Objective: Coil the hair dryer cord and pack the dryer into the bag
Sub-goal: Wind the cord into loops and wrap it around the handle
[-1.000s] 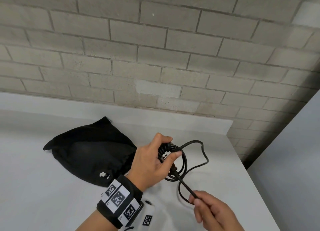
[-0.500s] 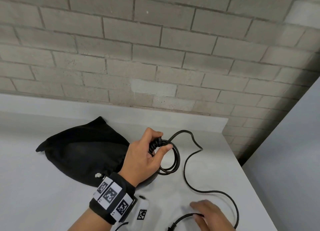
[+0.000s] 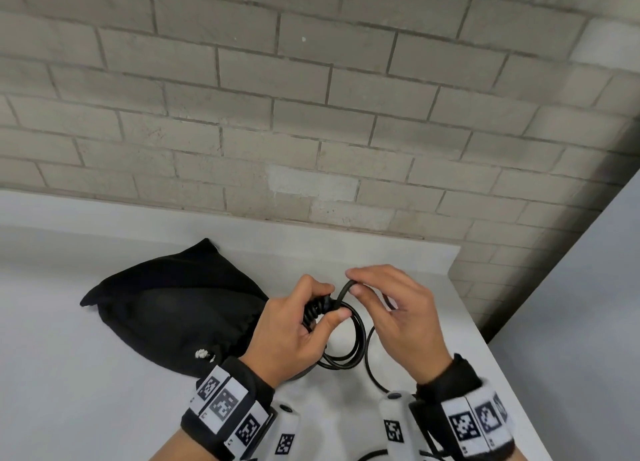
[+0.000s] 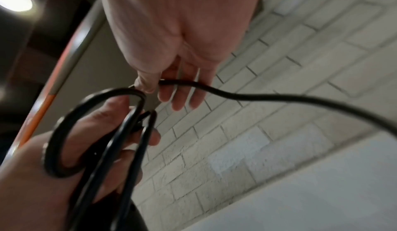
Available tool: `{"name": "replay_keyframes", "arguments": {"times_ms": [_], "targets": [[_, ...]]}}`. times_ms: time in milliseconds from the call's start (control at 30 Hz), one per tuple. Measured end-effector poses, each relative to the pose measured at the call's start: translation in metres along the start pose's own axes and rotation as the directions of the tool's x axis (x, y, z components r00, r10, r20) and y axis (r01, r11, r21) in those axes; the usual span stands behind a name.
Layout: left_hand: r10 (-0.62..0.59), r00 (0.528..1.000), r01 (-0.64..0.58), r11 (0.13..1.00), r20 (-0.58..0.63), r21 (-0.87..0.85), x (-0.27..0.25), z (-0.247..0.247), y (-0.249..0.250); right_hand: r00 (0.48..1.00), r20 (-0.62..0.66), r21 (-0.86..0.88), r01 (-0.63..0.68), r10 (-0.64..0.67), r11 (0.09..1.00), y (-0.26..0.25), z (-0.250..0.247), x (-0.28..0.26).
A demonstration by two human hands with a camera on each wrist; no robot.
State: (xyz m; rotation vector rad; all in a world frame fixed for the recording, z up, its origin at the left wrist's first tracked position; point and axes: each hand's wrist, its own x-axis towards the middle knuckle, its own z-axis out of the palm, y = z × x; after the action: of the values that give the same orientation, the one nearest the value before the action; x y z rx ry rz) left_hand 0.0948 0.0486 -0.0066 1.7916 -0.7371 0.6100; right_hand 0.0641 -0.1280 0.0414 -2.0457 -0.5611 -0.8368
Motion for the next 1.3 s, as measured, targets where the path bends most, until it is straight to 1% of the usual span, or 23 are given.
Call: {"name": "replay_keyframes", "arguments": {"times_ms": [67,133,233,300,367,500,567,633,733,833,900,967,1033,1133,1233,1300], "targets": [[0.028,1.0,-0.028,1.0,-0.013,-0.014,-0.001,0.0,-0.001,0.993,0.016,0.134,-0.117,0.116,0.984,0.003,0.007,0.002],[0.066,0.998,-0.067,0.998,-0.015,-0.023,-0.002,-0.001,-0.002,0.968,0.09,0.224,-0.25,0.236,0.942,0.007,0.014,0.0],[0.113,0.993,-0.114,0.993,-0.031,-0.033,-0.005,-0.002,-0.005,0.898,0.239,0.333,-0.434,0.37,0.837,0.007,0.018,-0.002],[0.137,0.989,-0.139,0.99,-0.045,-0.037,-0.008,-0.002,-0.005,0.859,0.327,0.347,-0.497,0.394,0.795,0.004,0.016,-0.001],[0.14,0.988,-0.143,0.989,-0.059,-0.042,-0.009,-0.001,-0.004,0.848,0.376,0.328,-0.5,0.375,0.802,0.001,0.013,-0.002],[0.121,0.986,-0.126,0.991,-0.119,-0.036,-0.006,0.0,-0.003,0.85,0.439,0.353,-0.462,0.292,0.814,-0.008,0.007,-0.01],[0.1,0.985,-0.104,0.994,-0.141,-0.025,-0.004,0.0,-0.003,0.858,0.435,0.267,-0.412,0.272,0.871,-0.009,0.007,-0.015],[0.093,0.985,-0.095,0.995,-0.147,-0.01,-0.003,0.0,-0.004,0.864,0.406,0.196,-0.402,0.299,0.895,-0.009,0.009,-0.016],[0.1,0.985,-0.104,0.995,-0.141,-0.015,-0.005,0.001,-0.004,0.849,0.402,0.19,-0.443,0.342,0.876,-0.01,0.009,-0.016],[0.1,0.985,-0.104,0.995,-0.142,-0.015,-0.008,0.002,-0.002,0.832,0.446,0.201,-0.451,0.329,0.869,-0.011,0.005,-0.014],[0.082,0.987,-0.083,0.997,-0.14,-0.004,-0.008,0.002,-0.001,0.825,0.466,0.25,-0.47,0.321,0.846,-0.013,0.004,-0.013],[0.056,0.99,-0.057,0.998,-0.127,-0.005,-0.006,0.001,-0.001,0.82,0.464,0.32,-0.509,0.336,0.799,-0.014,0.005,-0.014],[0.041,0.994,-0.042,0.999,-0.105,-0.013,-0.005,0.0,-0.001,0.82,0.455,0.357,-0.524,0.346,0.773,-0.015,0.005,-0.014],[0.018,0.997,-0.019,1.0,-0.071,-0.01,-0.005,-0.002,0.0,0.823,0.459,0.368,-0.52,0.335,0.771,-0.015,0.003,-0.012],[0.041,0.998,-0.041,0.999,-0.044,-0.003,-0.006,-0.003,0.001,0.824,0.462,0.383,-0.52,0.33,0.763,-0.017,0.002,-0.011],[0.048,0.998,-0.048,0.999,-0.051,0.001,-0.004,-0.003,0.003,0.821,0.467,0.387,-0.525,0.33,0.758,-0.019,0.002,-0.012]]}}
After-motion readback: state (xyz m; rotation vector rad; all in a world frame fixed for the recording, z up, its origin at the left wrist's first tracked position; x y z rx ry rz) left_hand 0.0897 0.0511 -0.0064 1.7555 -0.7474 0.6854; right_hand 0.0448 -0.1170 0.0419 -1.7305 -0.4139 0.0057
